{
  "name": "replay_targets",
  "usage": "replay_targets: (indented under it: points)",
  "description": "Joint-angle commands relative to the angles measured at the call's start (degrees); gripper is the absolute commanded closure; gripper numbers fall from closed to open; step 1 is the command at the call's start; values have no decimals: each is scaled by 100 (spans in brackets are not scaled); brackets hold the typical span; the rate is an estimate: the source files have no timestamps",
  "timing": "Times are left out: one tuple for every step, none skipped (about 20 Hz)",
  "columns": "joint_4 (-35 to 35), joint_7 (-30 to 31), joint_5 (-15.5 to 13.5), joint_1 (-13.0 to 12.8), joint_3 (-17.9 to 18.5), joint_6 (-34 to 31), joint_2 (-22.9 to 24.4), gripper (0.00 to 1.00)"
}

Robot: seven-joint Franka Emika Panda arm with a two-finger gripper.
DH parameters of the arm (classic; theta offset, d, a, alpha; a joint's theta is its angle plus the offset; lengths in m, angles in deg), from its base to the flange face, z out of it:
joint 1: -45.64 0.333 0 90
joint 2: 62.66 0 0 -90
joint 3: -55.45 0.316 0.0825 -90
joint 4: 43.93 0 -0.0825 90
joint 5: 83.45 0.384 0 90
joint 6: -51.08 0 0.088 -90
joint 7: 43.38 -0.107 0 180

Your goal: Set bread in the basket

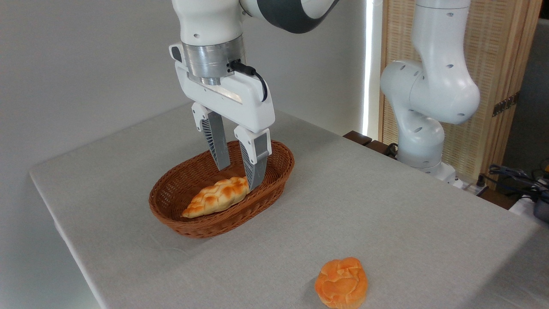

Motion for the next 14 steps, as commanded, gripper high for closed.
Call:
replay_targets:
  points:
    - [-127,-79,-52,-26,69,-151,-21,0]
    - [-127,-79,-52,-26,69,-151,-21,0]
    - [-127,-79,-52,-26,69,-151,-21,0]
    - [-127,-79,-52,-26,61,-159,-12,0]
    - [-127,-79,-52,-26,69,-160,-3,0]
    - [-127,-79,-52,-26,69,-160,6,0]
    - [-127,-79,-52,-26,69,-160,6,0]
    - [-127,-87,-52,-26,78,-160,6,0]
    - [-127,-79,-52,-26,69,-160,6,0]
    - [-127,-87,-52,-26,61,-168,6,0]
    - [-127,-87,-52,-26,60,-168,6,0]
    - [-127,-79,-52,-26,52,-177,6,0]
    - [-119,-87,-44,-26,60,-247,14,0]
    - [-119,-79,-43,-26,52,-334,6,0]
